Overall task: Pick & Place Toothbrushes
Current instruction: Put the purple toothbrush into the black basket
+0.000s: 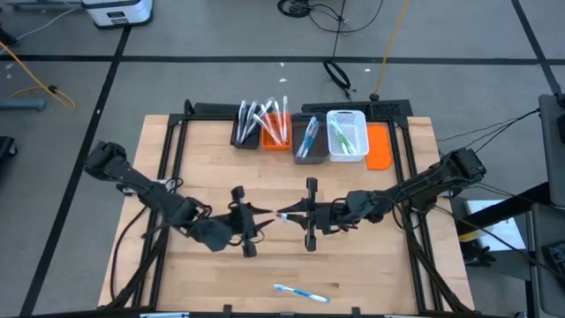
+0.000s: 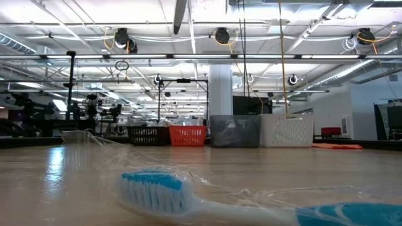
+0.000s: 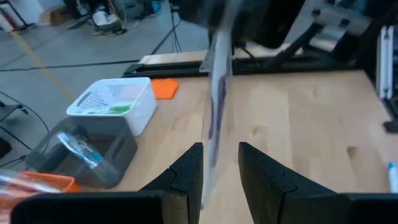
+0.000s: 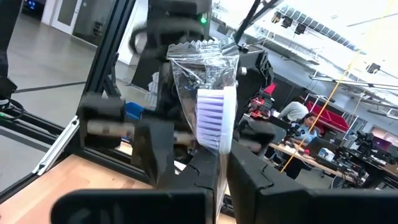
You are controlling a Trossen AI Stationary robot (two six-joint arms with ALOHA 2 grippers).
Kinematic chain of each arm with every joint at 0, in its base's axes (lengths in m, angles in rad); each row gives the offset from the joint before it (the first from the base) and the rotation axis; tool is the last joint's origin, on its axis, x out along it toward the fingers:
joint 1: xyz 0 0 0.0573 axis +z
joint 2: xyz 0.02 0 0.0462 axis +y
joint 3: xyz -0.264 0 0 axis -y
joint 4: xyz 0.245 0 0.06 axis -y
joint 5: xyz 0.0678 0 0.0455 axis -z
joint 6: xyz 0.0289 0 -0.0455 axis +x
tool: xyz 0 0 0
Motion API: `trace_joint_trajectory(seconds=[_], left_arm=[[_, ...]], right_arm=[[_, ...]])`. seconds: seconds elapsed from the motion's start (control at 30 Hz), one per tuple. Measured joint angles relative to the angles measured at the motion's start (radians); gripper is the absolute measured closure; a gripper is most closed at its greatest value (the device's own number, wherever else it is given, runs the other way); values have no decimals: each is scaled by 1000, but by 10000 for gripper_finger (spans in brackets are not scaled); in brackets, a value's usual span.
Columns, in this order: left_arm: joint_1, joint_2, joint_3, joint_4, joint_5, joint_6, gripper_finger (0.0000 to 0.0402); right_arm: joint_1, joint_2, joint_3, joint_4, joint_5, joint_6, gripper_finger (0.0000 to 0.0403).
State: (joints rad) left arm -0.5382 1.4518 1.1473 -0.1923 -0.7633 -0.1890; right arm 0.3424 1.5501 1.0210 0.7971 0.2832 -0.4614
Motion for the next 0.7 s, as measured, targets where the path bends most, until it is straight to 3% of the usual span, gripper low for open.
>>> trace_joint_trajectory(seconds=[0.43, 0.7], left_arm=[[55, 20, 0, 115, 161, 91, 297], [82, 20, -1, 138, 187, 125, 297]], right_arm=[[1, 0, 0, 0, -6, -2, 393], [0, 0, 0, -1, 0, -4, 393]])
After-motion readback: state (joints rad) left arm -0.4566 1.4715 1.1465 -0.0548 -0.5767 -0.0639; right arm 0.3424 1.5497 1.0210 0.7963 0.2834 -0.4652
